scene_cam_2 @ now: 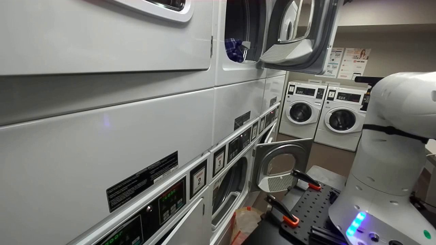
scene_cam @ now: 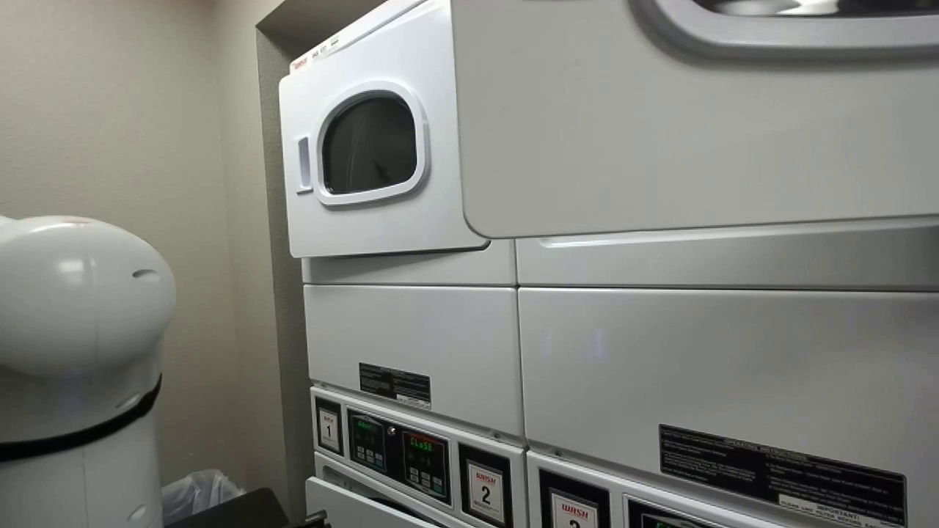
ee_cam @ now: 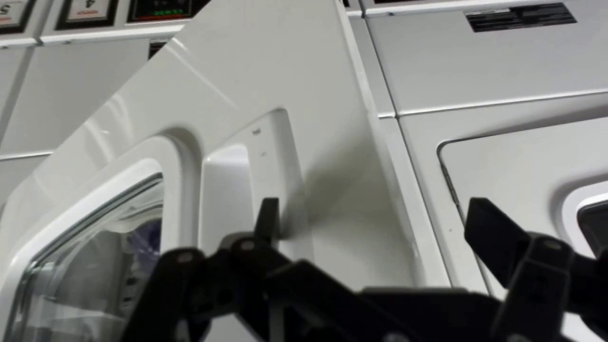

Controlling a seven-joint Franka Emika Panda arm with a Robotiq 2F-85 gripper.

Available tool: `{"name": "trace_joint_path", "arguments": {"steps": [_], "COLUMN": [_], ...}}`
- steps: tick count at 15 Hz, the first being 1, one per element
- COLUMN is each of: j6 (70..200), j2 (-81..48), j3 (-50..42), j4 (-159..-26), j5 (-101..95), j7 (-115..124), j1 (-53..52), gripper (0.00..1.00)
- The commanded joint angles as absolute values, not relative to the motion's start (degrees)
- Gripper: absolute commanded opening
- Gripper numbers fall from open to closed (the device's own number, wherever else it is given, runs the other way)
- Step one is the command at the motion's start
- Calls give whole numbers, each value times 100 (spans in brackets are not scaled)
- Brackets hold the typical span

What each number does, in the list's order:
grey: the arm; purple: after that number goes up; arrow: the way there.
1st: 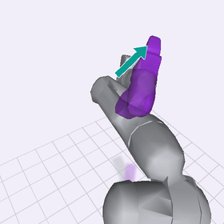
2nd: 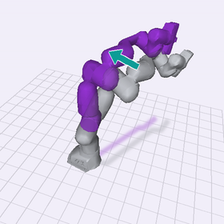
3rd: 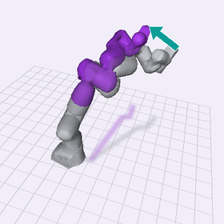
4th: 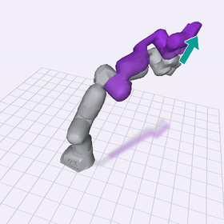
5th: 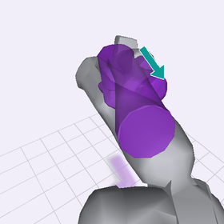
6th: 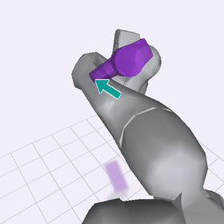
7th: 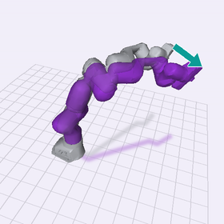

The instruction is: Close the door of the second washing machine

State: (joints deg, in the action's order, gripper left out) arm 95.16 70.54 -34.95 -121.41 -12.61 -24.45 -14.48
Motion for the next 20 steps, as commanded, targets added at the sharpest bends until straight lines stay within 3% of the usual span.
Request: {"name": "trace_joint_path", "arguments": {"steps": [1,7,20], "j6": [10082,10748,11848], "j2": [6878,6454,6150], "j3": [-3412,-3304,-3110], "j4": [-12673,-13170,-13384], "j5": [-782,-204,-444], "j7": [-2647,-2995,-3257], "j1": [-1523,-1737,-1099], "gripper": [100,100,100]}}
